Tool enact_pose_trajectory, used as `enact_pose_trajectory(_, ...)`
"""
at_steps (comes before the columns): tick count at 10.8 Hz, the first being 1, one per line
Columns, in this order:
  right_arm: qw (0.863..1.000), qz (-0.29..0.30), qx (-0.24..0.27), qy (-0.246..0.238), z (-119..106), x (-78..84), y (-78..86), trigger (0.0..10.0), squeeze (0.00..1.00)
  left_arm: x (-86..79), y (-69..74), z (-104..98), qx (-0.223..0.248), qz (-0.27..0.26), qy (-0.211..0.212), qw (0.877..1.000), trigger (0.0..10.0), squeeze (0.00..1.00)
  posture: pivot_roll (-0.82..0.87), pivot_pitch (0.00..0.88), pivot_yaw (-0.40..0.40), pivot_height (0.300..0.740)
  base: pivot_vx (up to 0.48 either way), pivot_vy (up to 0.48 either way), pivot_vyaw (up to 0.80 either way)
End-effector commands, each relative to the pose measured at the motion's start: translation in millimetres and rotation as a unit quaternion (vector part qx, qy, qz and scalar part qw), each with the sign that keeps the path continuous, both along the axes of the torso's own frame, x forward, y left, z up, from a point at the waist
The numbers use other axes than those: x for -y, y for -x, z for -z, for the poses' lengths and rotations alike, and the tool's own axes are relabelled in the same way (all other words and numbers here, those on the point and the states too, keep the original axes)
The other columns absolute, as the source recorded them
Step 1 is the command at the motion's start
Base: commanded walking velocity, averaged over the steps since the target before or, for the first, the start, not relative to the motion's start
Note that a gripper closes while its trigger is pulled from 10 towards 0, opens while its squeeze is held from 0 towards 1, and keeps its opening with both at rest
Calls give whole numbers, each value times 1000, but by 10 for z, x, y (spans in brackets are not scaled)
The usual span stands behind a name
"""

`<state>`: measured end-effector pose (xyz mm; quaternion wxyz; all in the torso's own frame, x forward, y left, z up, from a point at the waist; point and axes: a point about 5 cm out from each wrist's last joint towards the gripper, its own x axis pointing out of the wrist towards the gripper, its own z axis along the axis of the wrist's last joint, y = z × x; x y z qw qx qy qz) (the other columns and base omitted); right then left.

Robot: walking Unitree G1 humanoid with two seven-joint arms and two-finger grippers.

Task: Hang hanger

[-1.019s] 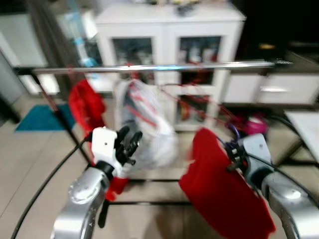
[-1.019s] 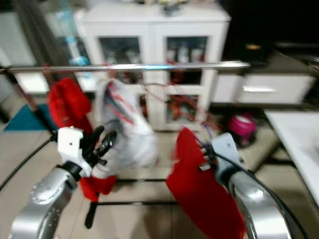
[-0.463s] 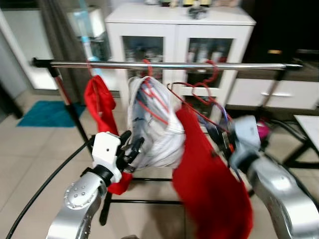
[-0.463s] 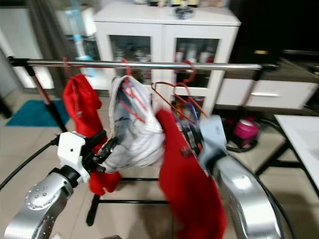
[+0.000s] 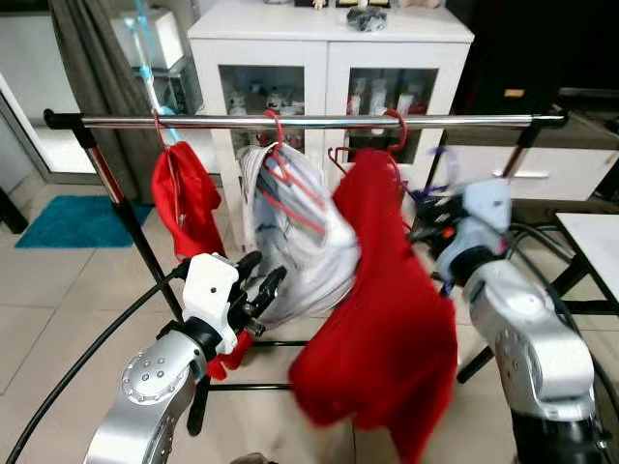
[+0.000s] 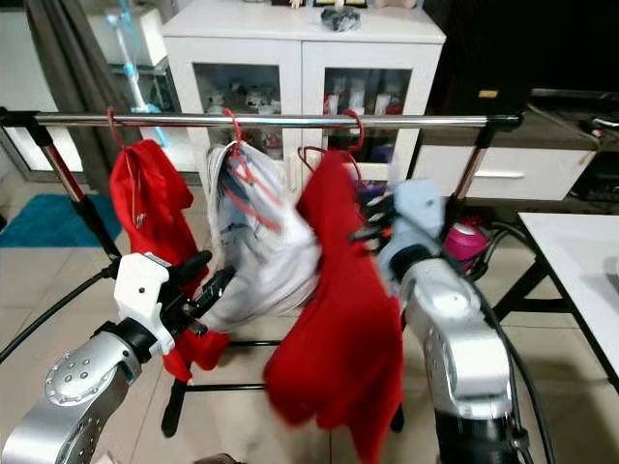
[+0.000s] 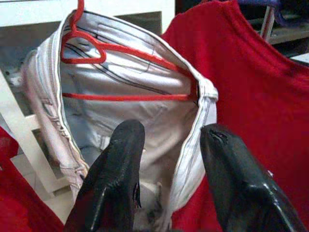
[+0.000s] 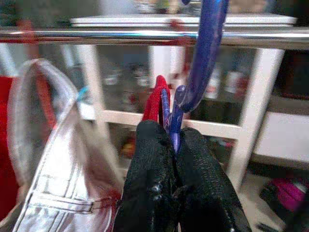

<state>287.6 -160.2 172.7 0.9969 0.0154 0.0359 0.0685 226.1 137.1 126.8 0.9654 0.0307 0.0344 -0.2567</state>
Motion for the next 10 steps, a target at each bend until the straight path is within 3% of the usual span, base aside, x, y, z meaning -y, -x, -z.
enact_pose_trajectory(1,998,48,30,7,-116,141,-33,10000,0,28,0,-60,10,10,-3,1000,10000,0,-27,0,34,740,0,0,0)
enact_pose_trajectory(4,979,203,21,6,-83,648,-2,10000,0,45,-9,-54,7,19,-7,1000,10000,0,-29,0,48,740,0,0,0)
enact_pose_trajectory(6,974,225,21,14,-91,809,43,10000,0,49,-17,-55,6,22,-8,1000,10000,0,-36,0,58,740,0,0,0)
enact_pose_trajectory(8,986,164,23,26,-128,726,19,10000,0,56,-28,-58,6,25,-8,1000,10000,0,-40,0,64,740,0,0,0)
enact_pose_trajectory(9,998,63,10,29,-114,471,16,10000,0,56,-32,-59,6,27,-8,1000,10000,0,-40,0,65,740,0,0,0)
enact_pose_trajectory(10,999,-39,-13,28,-75,182,45,10000,0,49,-35,-71,7,27,-8,1000,10000,0,-35,0,63,740,0,0,0)
